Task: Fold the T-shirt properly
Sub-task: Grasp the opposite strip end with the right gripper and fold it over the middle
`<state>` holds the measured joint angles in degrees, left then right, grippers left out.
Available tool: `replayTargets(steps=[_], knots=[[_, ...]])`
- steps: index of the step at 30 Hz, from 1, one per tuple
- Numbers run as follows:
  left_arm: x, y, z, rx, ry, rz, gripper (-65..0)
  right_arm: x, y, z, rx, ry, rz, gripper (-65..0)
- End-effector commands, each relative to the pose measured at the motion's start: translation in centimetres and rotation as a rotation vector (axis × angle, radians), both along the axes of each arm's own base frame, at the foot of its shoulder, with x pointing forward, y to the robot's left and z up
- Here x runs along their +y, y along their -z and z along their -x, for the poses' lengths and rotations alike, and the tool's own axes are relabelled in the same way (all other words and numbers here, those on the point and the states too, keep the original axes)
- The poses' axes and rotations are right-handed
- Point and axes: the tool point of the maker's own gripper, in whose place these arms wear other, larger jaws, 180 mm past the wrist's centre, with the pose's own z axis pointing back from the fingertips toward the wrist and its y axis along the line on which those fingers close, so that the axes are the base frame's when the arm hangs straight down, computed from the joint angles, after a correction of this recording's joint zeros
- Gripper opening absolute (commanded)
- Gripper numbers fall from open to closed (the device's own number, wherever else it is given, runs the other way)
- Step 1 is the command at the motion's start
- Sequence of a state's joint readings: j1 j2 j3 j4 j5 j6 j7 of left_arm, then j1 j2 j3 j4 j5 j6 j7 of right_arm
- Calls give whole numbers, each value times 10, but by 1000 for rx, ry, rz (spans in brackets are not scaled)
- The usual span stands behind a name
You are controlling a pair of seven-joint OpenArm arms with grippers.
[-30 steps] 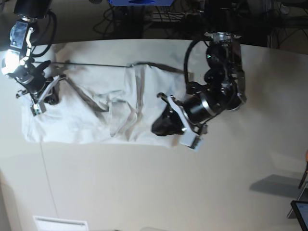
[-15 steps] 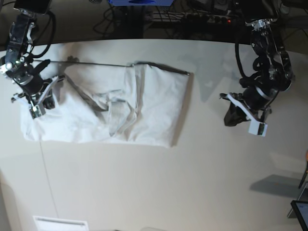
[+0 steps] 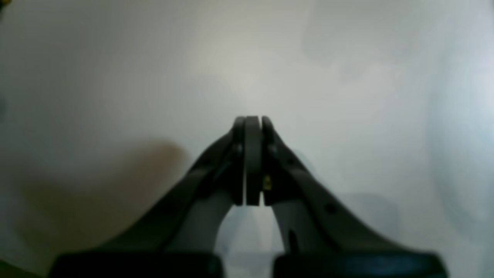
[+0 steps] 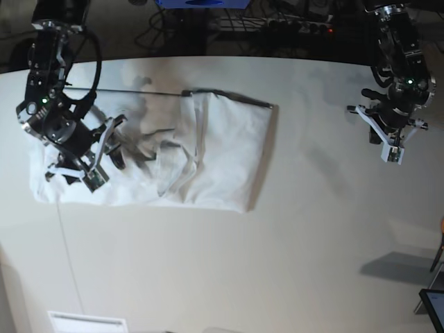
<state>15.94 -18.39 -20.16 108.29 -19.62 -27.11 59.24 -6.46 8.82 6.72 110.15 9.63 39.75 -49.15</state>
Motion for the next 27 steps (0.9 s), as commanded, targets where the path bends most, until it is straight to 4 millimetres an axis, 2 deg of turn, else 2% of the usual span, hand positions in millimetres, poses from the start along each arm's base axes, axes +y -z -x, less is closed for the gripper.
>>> replayTargets(steps=[1,4,8,12,16,27], knots=[[-3,-6,-1,-30,36,-19,-650,14,-12,-6,-39,-35,-21,-324],[-12,5,10,-19,91,-36,-650,31,-21,-15,-63,-43,-62,-321],[-17,15,16,6,80,-51,-650,41,-26,-27,-46,-27,-77,-321],[-16,17,18,8,70,-50,-650,54,-36,-38,-67,-27,-117,-321],[-17,16,17,8,74,-51,-650,58,-25,-45,-13,-21,-121,-321],[-21,18,16,8,78,-43,-650,84,-3,-48,75,-38,-186,-319]])
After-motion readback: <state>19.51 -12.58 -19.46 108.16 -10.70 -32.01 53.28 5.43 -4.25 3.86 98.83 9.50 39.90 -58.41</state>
